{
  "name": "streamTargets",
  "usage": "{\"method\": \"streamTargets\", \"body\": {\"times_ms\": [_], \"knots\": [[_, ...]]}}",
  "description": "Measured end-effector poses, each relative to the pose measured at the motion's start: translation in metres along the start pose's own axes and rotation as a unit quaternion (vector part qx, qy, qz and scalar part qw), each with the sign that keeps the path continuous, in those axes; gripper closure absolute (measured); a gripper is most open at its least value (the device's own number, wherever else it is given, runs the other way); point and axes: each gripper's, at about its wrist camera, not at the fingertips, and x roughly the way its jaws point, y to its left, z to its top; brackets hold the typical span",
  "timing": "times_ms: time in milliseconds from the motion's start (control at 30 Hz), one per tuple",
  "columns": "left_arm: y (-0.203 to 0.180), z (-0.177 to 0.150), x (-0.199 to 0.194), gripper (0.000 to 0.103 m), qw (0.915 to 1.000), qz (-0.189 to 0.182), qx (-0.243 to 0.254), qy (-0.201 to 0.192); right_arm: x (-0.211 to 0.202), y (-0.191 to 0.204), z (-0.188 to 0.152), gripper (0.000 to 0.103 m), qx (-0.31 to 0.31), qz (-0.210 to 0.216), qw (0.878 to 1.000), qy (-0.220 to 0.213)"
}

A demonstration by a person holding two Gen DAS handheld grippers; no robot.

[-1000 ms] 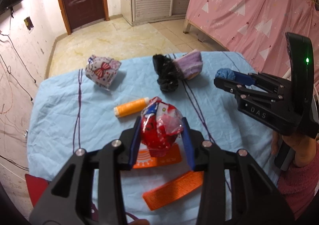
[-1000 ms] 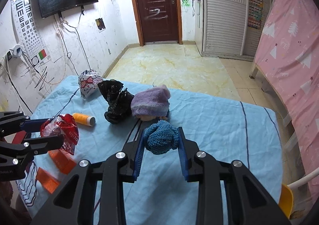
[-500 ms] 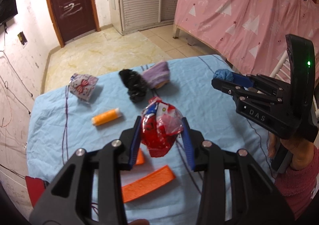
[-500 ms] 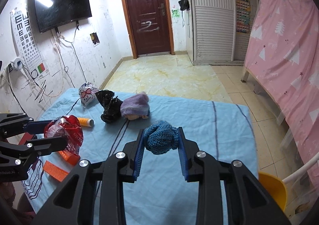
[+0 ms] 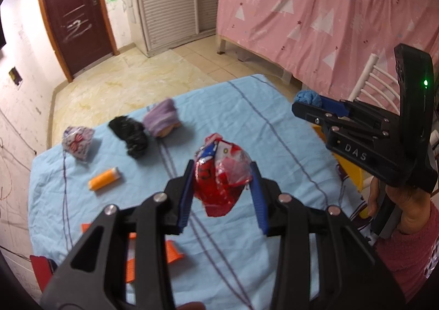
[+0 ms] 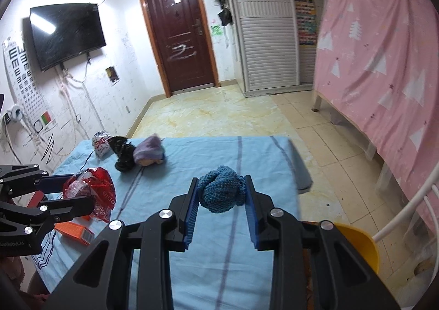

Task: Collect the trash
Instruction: 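Carry the bag and yarn ball over the yellow bin and open both tools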

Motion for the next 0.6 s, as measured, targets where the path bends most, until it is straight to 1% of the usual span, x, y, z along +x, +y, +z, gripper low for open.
{"method": "streamTargets", "body": {"times_ms": [300, 500, 600], "knots": [[-0.044, 0.010, 0.014, 0.067, 0.9994, -0.018, 0.028, 0.005, -0.030, -0.057, -0.019, 0.078, 0.050, -0.026, 0.998, -0.021], [-0.078, 0.018, 0.021, 0.067, 0.9982, -0.029, 0.051, 0.009, -0.048, -0.096, -0.036, 0.078, 0.088, -0.046, 0.995, -0.034], [-0.098, 0.025, 0.026, 0.067, 0.9973, -0.043, 0.059, 0.007, -0.054, -0.116, -0.047, 0.078, 0.106, -0.060, 0.992, -0.036]]}}
